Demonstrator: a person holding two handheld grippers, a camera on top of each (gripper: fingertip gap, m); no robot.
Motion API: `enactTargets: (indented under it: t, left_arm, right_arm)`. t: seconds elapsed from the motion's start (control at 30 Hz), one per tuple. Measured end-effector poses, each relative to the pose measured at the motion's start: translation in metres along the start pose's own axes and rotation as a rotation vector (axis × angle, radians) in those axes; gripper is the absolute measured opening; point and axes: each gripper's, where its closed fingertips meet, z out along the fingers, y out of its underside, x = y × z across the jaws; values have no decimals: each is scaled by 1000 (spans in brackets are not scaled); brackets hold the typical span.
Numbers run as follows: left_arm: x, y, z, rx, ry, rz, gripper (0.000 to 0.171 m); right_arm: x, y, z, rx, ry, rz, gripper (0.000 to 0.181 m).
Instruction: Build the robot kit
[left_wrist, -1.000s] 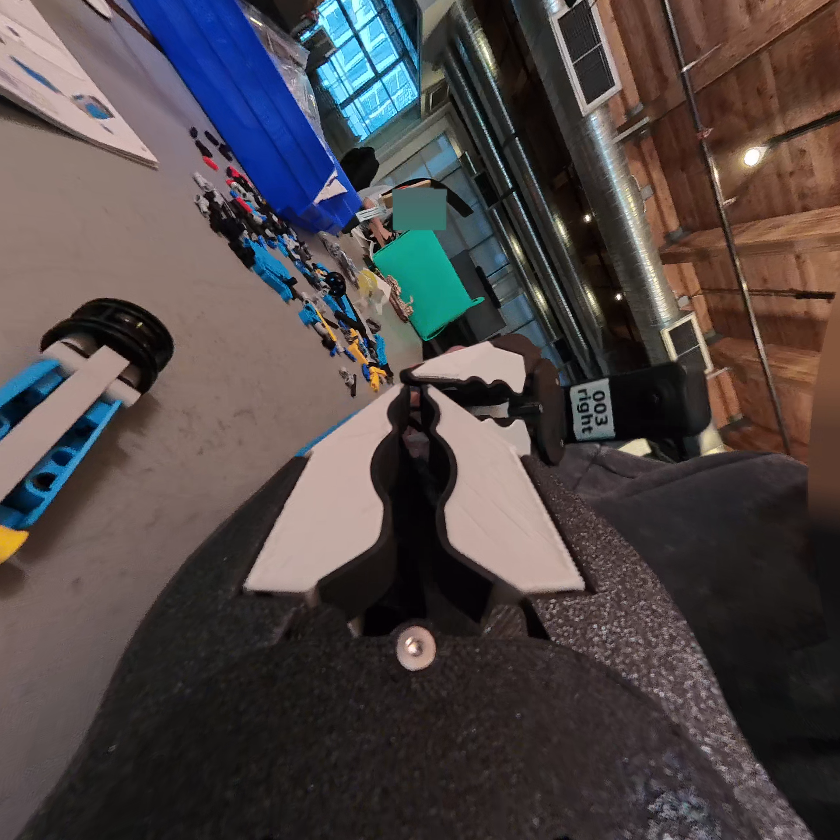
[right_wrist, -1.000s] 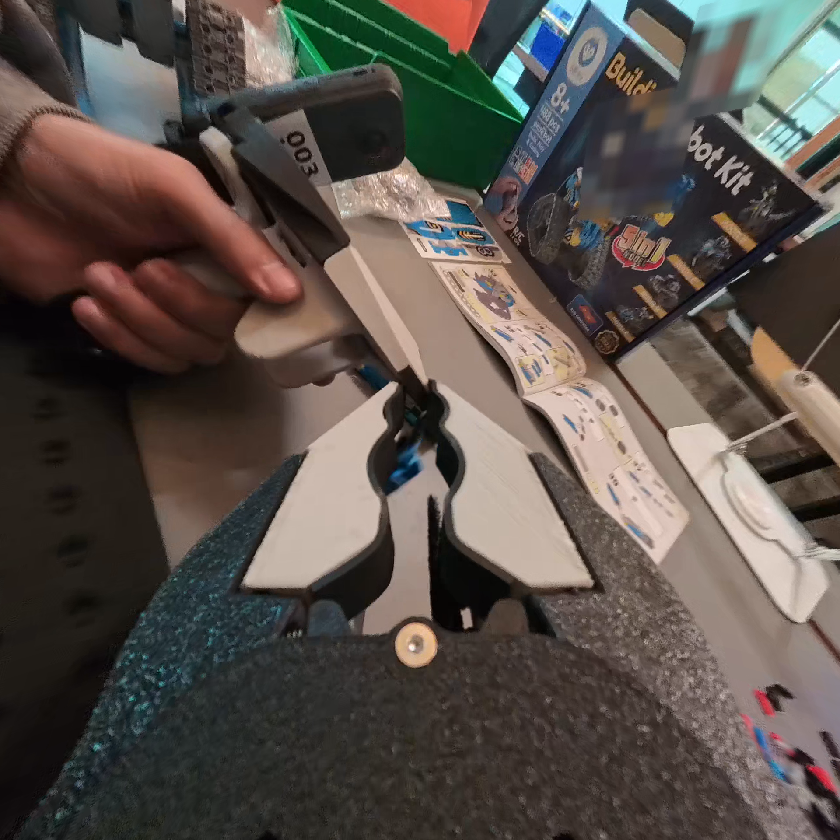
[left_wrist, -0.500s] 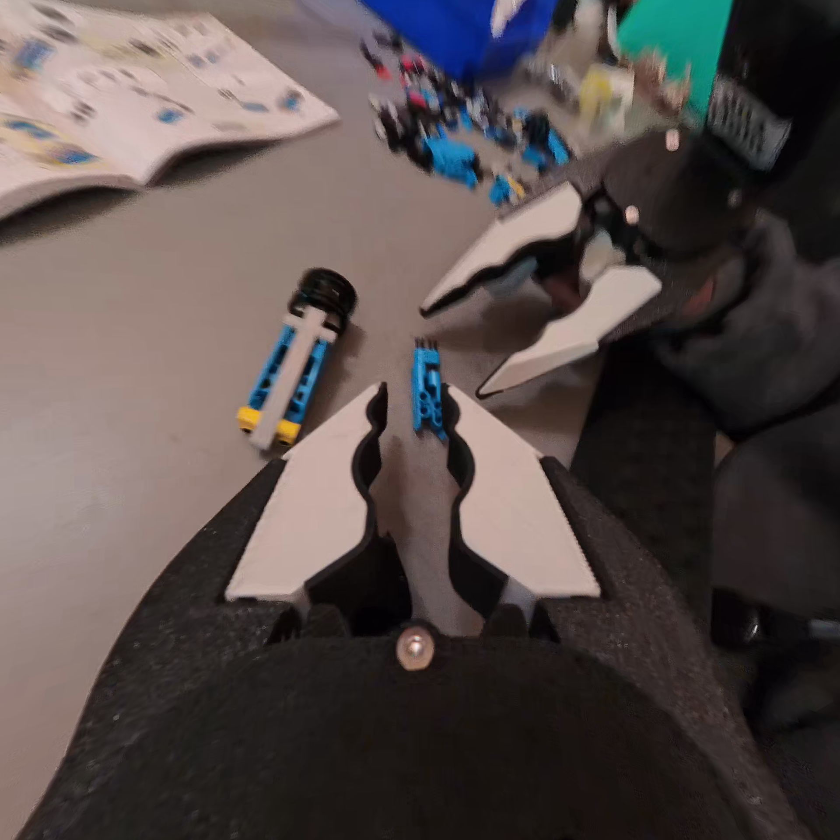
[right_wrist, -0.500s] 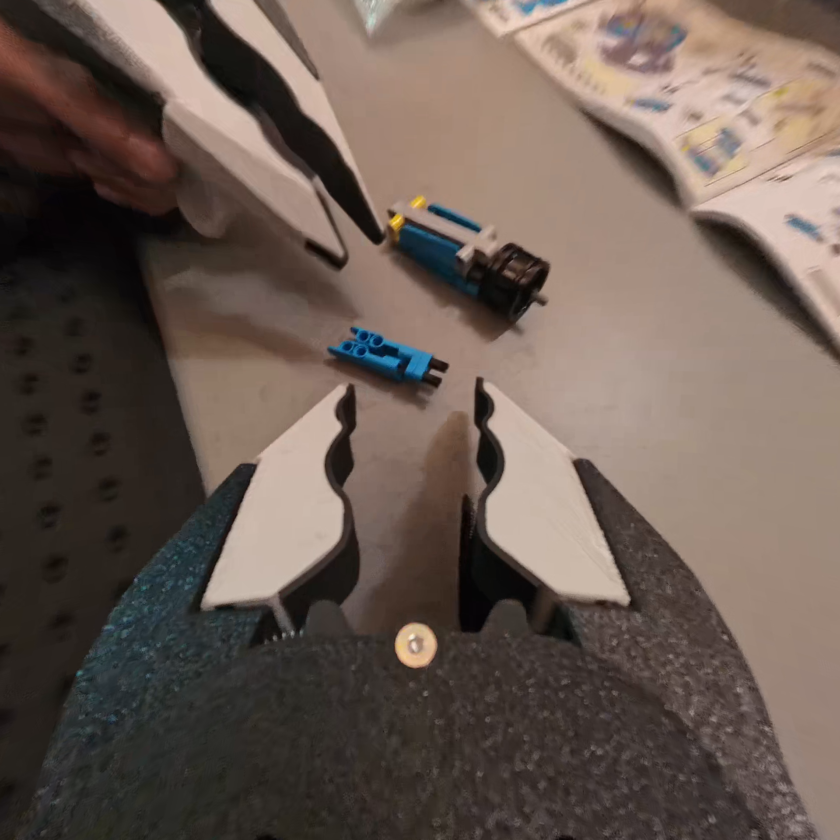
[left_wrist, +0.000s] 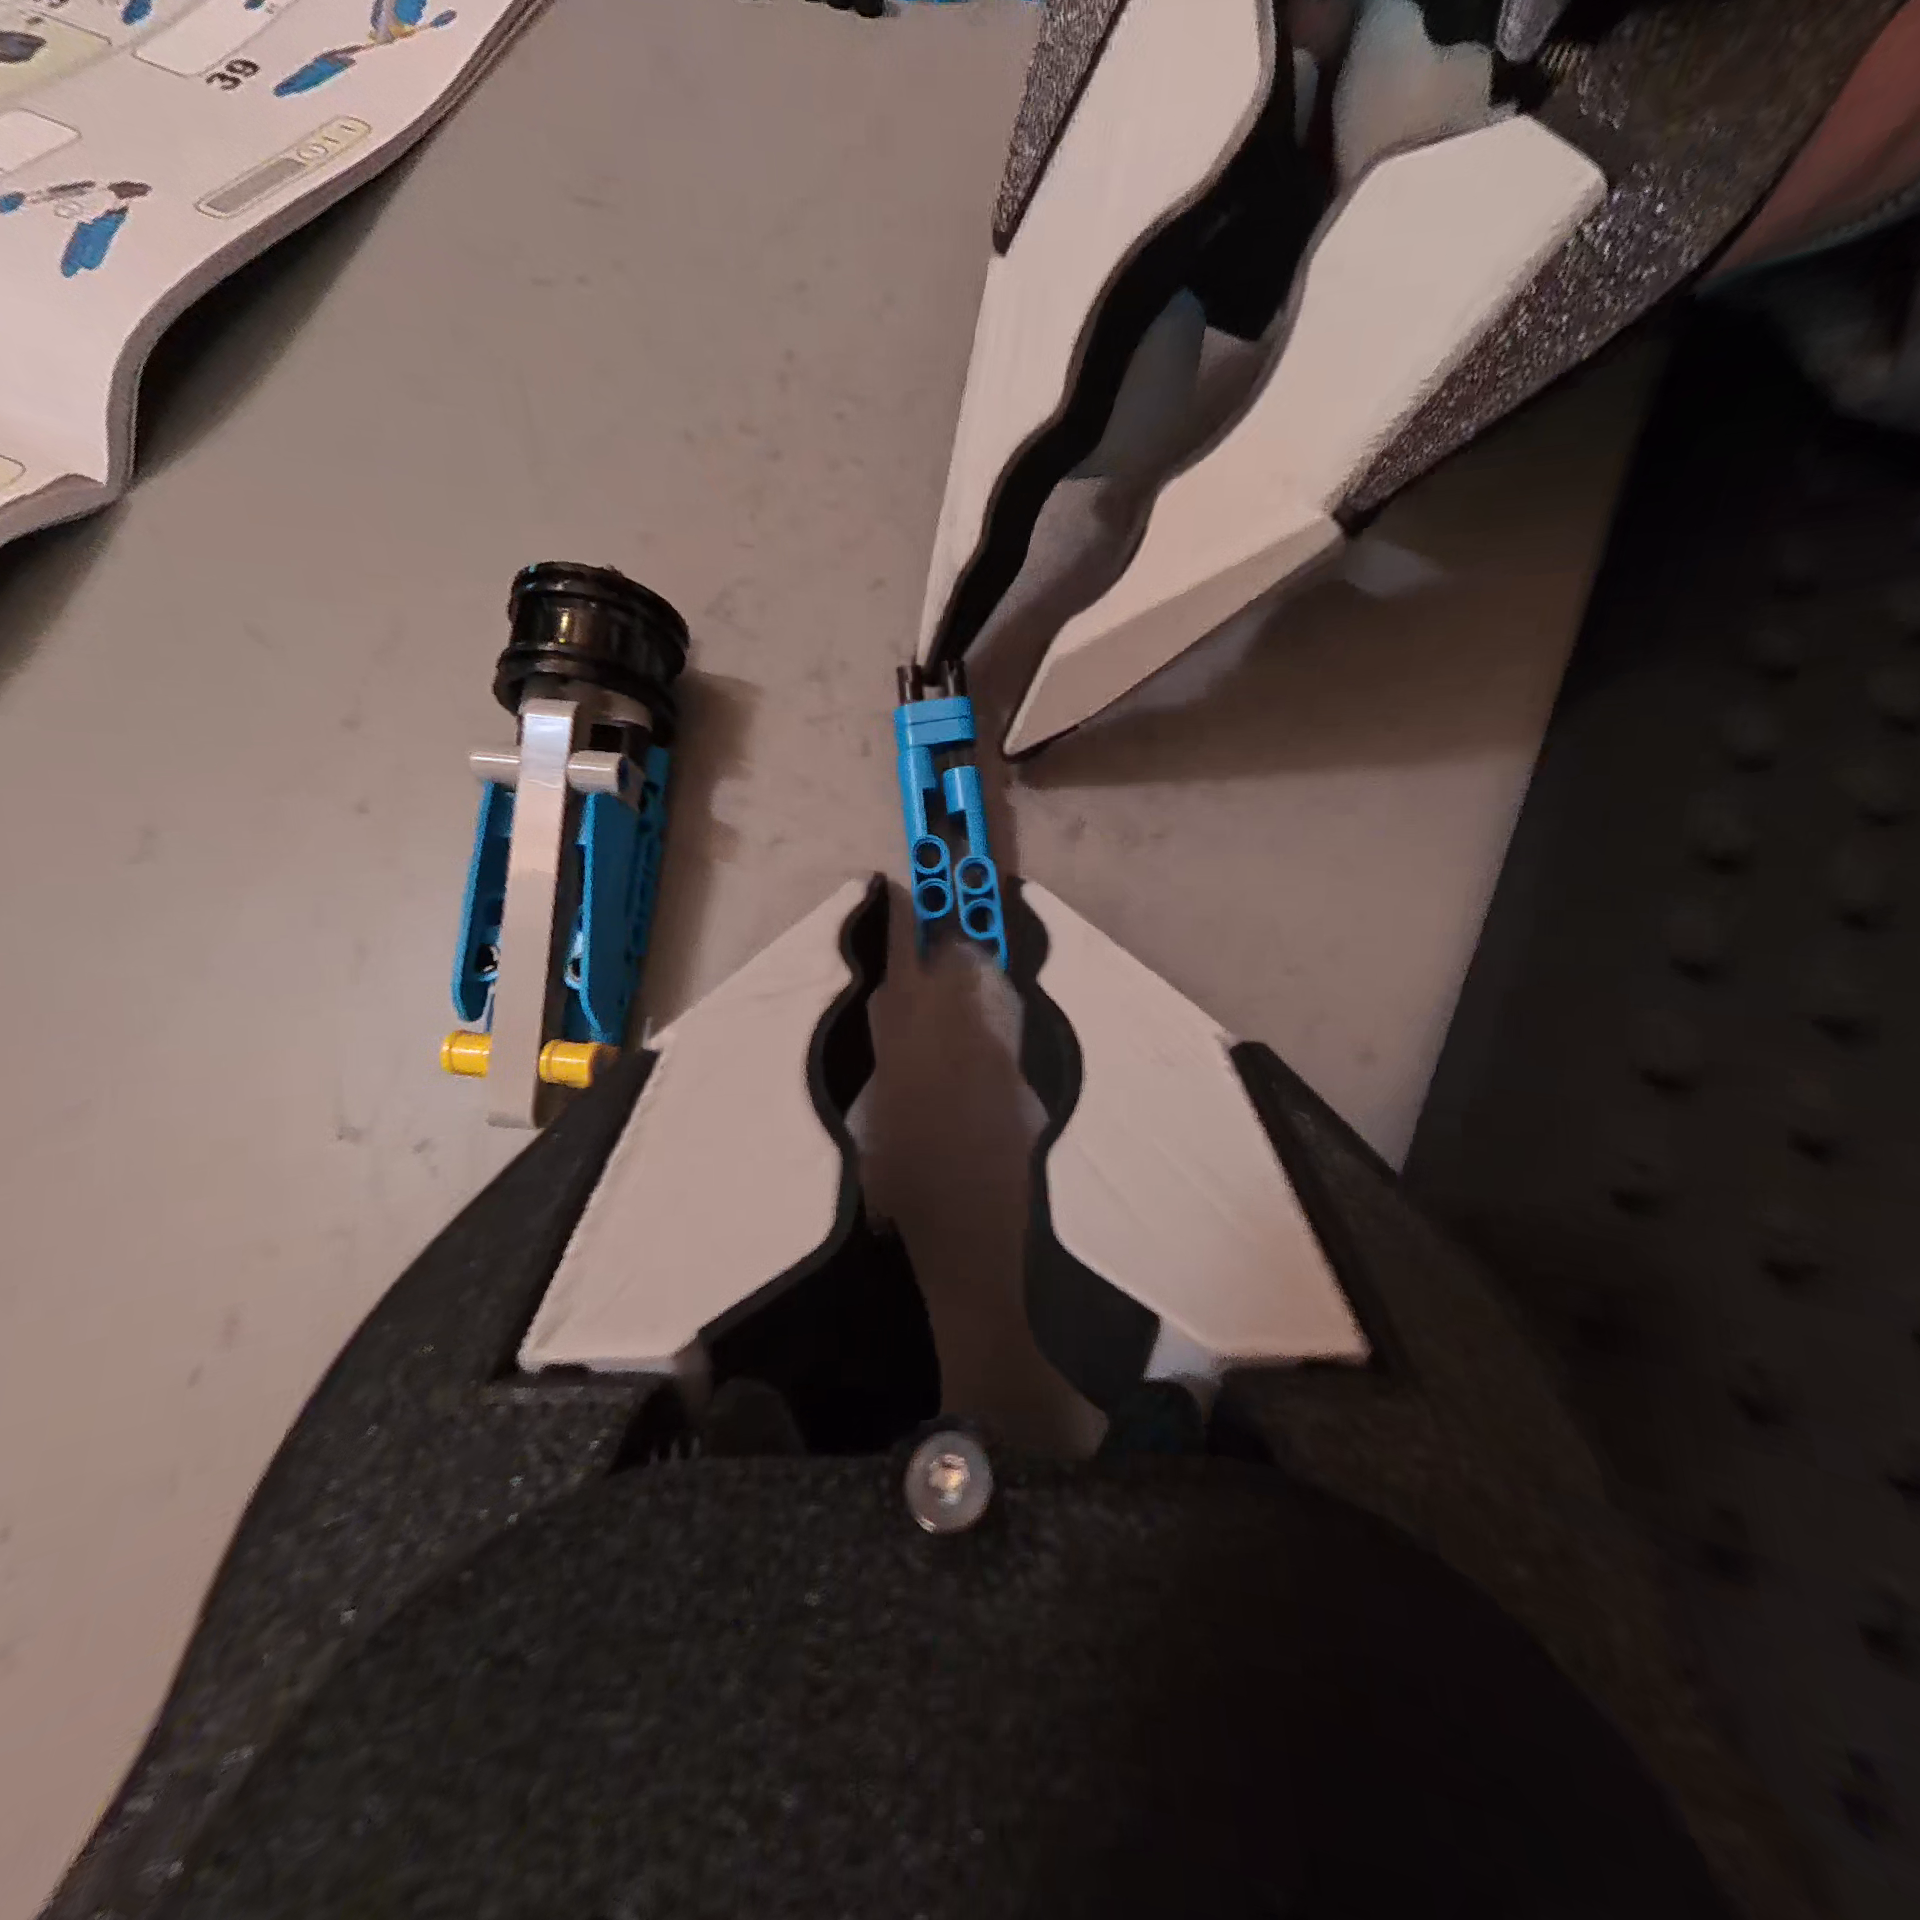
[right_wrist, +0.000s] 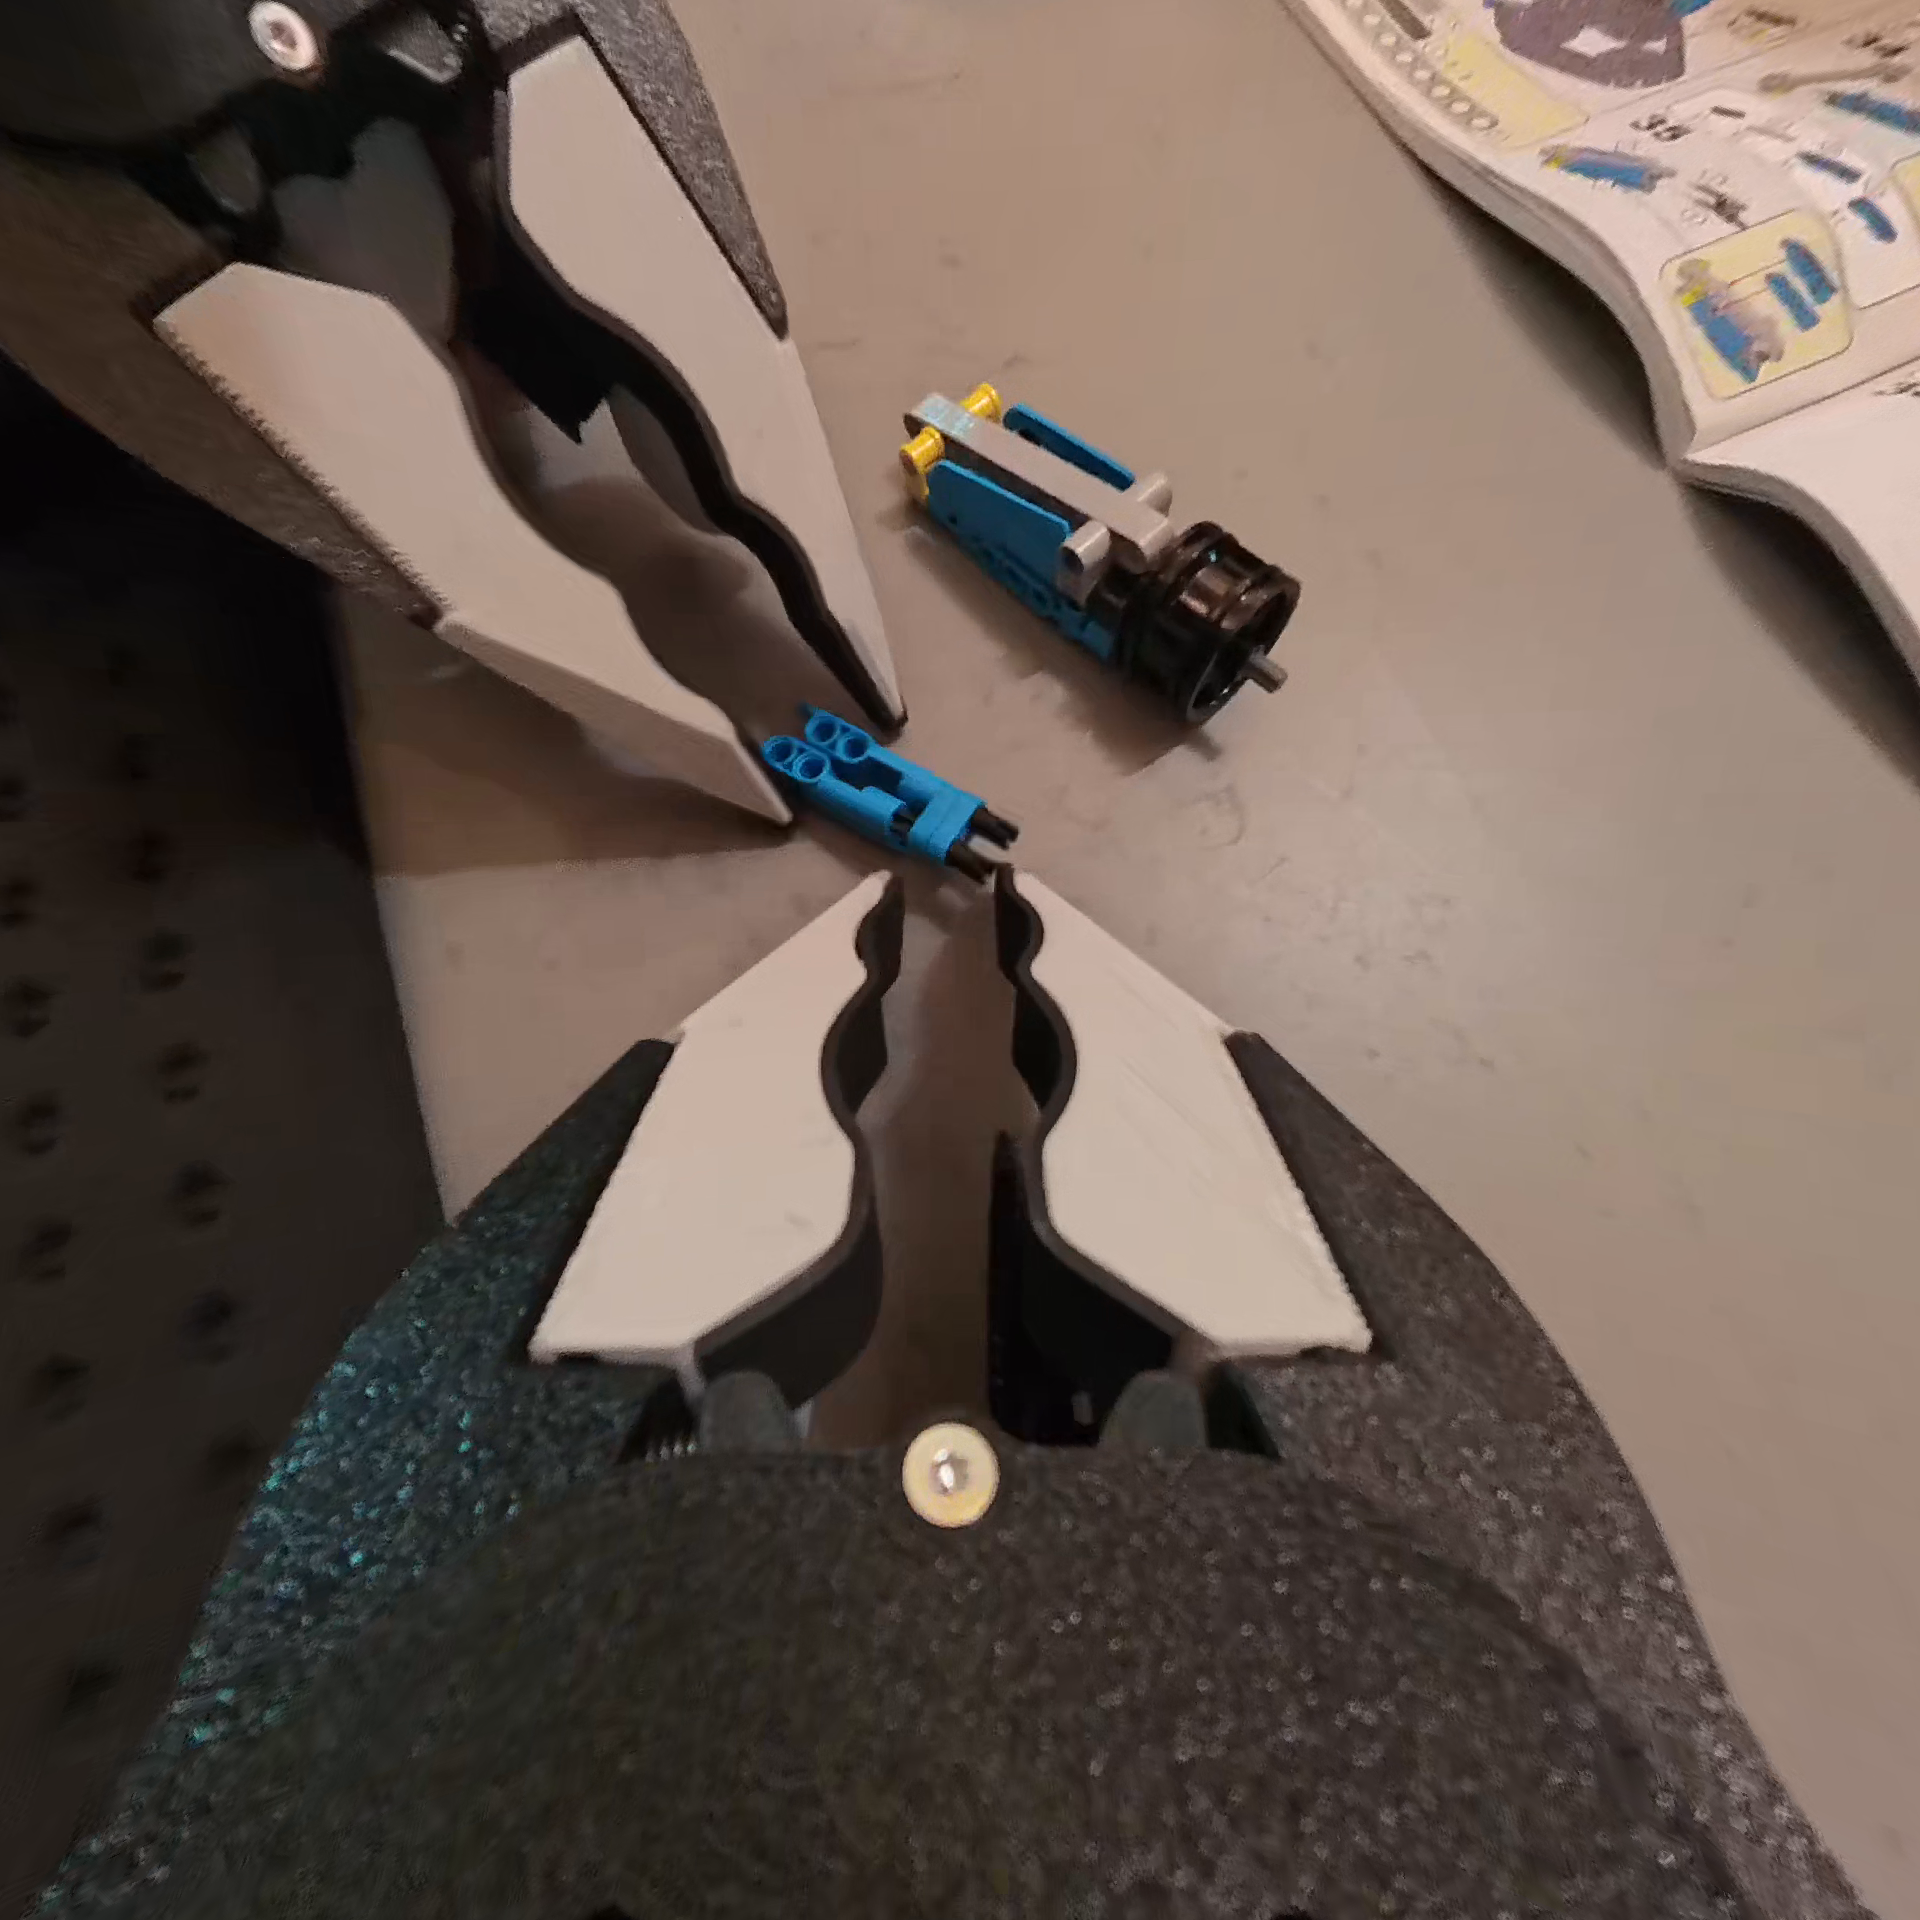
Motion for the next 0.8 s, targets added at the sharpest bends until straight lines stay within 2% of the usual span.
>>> enactTargets:
  t: [0.07, 0.4, 0.8]
  left_arm:
    - [0, 0, 1, 0, -3, 8, 16]
    - [-5, -4, 4, 4, -38, -2, 15]
    - [-7, -4, 4, 8, -44, -24, 13]
  right_arm:
    - [0, -2, 1, 2, 32, -29, 17]
    - [15, -1, 3, -107, 311, -214, 2]
    - [14, -3, 4, -130, 390, -309, 1]
